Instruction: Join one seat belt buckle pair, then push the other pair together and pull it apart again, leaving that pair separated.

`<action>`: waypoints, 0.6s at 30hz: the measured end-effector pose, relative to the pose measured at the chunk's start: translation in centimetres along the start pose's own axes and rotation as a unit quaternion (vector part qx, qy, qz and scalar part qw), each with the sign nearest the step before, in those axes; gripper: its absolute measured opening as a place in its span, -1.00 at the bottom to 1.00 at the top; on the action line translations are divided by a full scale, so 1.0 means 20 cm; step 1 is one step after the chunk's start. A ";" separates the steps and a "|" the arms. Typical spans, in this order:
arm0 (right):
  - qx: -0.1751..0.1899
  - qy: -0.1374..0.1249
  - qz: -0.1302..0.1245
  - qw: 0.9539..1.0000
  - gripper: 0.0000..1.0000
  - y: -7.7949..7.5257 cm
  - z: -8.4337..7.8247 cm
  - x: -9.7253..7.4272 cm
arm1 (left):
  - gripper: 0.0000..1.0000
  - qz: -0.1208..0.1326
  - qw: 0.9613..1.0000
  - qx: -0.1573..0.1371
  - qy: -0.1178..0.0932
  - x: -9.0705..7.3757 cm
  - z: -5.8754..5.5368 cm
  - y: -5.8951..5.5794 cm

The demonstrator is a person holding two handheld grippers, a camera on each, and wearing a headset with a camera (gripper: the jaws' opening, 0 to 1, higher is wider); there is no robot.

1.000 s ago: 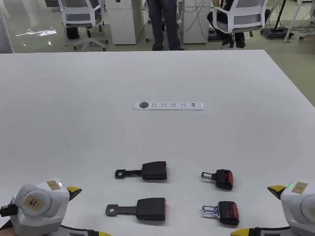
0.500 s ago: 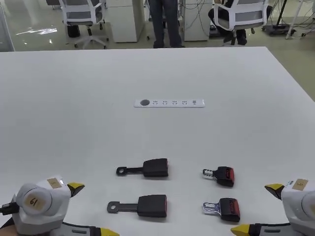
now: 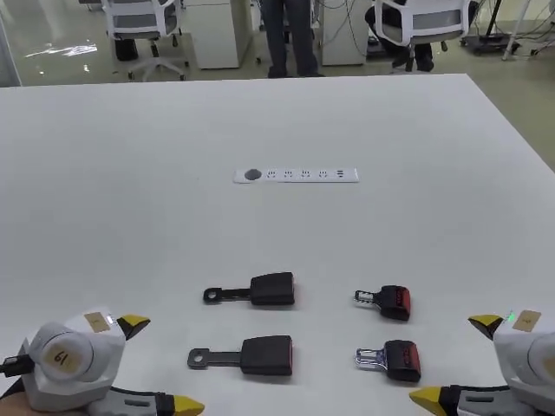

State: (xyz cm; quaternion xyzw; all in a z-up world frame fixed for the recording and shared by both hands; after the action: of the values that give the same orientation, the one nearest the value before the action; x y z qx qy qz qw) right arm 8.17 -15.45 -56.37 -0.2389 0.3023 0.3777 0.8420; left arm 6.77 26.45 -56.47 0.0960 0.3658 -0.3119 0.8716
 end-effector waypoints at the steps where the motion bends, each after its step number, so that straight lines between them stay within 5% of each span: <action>1: -0.004 0.002 0.000 1.000 0.64 0.00 -0.01 0.00 | 0.74 0.001 1.000 0.002 0.005 0.00 0.00 0.00; 12: -0.015 0.012 0.015 1.000 0.53 0.00 -0.02 0.02 | 0.66 -0.019 1.000 -0.011 0.015 0.03 0.00 -0.02; 18: -0.027 0.011 0.028 0.999 0.39 0.01 -0.01 0.03 | 0.57 -0.030 0.999 0.013 0.024 0.07 0.00 -0.04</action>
State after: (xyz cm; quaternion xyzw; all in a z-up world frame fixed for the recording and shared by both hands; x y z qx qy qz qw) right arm 8.38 -15.19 -57.03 -0.2573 0.3081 0.4060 0.8210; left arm 7.08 25.18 -57.44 0.1037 0.3854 -0.3405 0.8513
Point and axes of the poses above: the centre of the closed fingertips' face, and the gripper's own axes: x roughly forward along the fingers, y roughly to its left, z roughly out of its top, the point moved 9 cm from there along -x, roughly backward along the fingers, and after that the axes turned 7 degrees about -x, right-handed, at the moved point
